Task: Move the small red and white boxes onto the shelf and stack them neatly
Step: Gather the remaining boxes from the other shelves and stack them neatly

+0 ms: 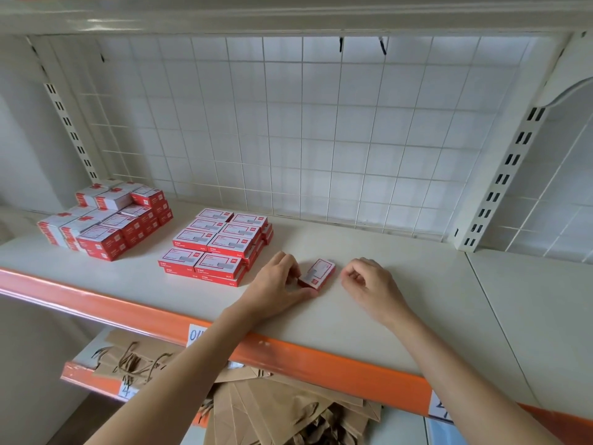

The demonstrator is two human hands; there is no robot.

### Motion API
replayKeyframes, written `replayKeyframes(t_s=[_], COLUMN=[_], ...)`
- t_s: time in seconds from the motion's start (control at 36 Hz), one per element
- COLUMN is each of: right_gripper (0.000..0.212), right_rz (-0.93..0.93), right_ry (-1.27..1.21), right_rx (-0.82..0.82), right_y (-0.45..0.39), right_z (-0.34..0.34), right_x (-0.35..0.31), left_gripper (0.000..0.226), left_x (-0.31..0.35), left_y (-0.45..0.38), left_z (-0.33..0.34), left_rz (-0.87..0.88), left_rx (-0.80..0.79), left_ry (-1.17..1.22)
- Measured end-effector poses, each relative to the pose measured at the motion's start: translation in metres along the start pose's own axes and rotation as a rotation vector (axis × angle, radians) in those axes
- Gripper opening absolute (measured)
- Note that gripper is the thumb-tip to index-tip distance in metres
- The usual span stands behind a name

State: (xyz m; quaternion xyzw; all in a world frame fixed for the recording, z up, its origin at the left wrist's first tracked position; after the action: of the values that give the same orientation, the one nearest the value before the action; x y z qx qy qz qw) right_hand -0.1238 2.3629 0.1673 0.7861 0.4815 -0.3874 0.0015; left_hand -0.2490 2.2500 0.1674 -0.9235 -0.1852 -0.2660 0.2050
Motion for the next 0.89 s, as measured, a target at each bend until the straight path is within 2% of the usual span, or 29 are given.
replayKeyframes(t_s=[0.08,0.25,0.33,0.42,0.5,0.67,0.89], right_gripper=[0.017,0.066,0.059,0.043,0.036,0.039,0.05], right_rz=[0.014,0.12,0.133,0.128,0.05,-0.196,-0.367], right_ry=[0.014,0.212,0.303,0.223,0.155,0.076,0.268], right_rx=[-0.069,-0.252,-0.296,-0.284,-0.245,-0.283,-0.331], right_y=[-0.001,-0.007,-0.014,-0.021,-0.03,-0.047,-0.065], right_z=[0.006,0.02,0.026,0.028,0.032,0.069,0.137], right_x=[-0.001,-0.001,-0.006,-0.015,-0.041,-0.127,-0.205], left_gripper=[0.032,0.034,0.023,0.018,0.015,0.012,0.012], left_x=[0.009,0.024,0.029,0.028,0.02,-0.019,-0.064], left_y=[0.004,0.011,0.014,0.022,0.036,0.062,0.095], left_z=[0.002,0.001,-0.004,-0.02,-0.048,-0.106,-0.162], left_rz=[0.083,0.175,0.212,0.207,0.195,0.082,-0.045], left_rx=[-0.033,-0.109,-0.193,-0.231,-0.203,-0.136,-0.027], left_ry=[-0.007,-0.038,-0.112,-0.198,-0.222,-0.258,-0.311])
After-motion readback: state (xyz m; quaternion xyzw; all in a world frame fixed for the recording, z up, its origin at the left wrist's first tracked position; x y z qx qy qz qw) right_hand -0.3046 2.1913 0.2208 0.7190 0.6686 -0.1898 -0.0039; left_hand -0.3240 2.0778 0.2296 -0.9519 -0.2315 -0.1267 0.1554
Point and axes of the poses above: each hand's wrist, its own y-axis away from the middle knuckle, its own z-axis out of the palm, x = y × z, the point moved 9 cm from there along -y, towards the middle knuckle, and after that the axes turned 3 degrees about -z, right-handed, at the moved point
